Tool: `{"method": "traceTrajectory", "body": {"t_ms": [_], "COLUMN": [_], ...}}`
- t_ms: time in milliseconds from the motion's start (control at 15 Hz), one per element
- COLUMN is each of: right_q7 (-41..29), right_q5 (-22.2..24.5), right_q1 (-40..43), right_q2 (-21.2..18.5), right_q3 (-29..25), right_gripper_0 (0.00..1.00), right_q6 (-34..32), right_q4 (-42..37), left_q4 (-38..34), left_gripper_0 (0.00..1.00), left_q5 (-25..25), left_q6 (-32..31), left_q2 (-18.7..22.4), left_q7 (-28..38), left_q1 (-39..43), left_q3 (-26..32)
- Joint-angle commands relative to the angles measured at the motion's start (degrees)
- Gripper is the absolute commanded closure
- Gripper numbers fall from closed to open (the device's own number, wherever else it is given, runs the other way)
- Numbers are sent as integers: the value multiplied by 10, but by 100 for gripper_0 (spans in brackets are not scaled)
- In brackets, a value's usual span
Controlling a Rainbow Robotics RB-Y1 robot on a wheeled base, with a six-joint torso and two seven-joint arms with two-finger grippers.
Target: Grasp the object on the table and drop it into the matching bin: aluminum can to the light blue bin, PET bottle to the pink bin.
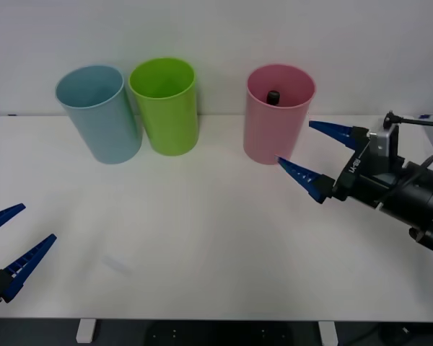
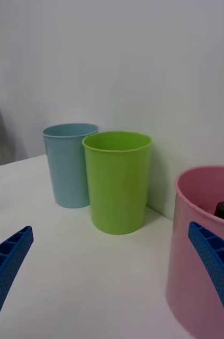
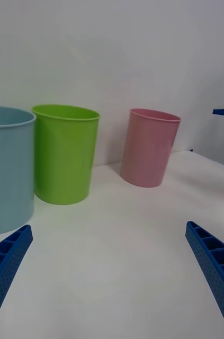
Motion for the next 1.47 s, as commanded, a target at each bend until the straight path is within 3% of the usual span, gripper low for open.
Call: {"method": "traceTrajectory", "body": {"t_ms": [67,467,867,1467], "right_q7": [35,38,35,40], "right_q5": [-6,-6,2,2], "right_q1": [41,116,163,204], "right_q2": [2,5,29,37], "right_q3": [-5,-27,-87,-101], "right_gripper_0": [0,0,0,0], "right_q6": [-11,-46,-131,-134], "right_q4": [-12,-49,-49,-49], "left_q4": [0,0,0,0], "left_gripper_0": [0,0,0,0], "left_q5": [0,0,0,0], "left_q6": [0,0,0,0], "left_q2": [0,0,0,0], "left_q7": [0,0,0,0], "left_q1": [0,0,0,0], "left_q3": [0,0,0,0]}}
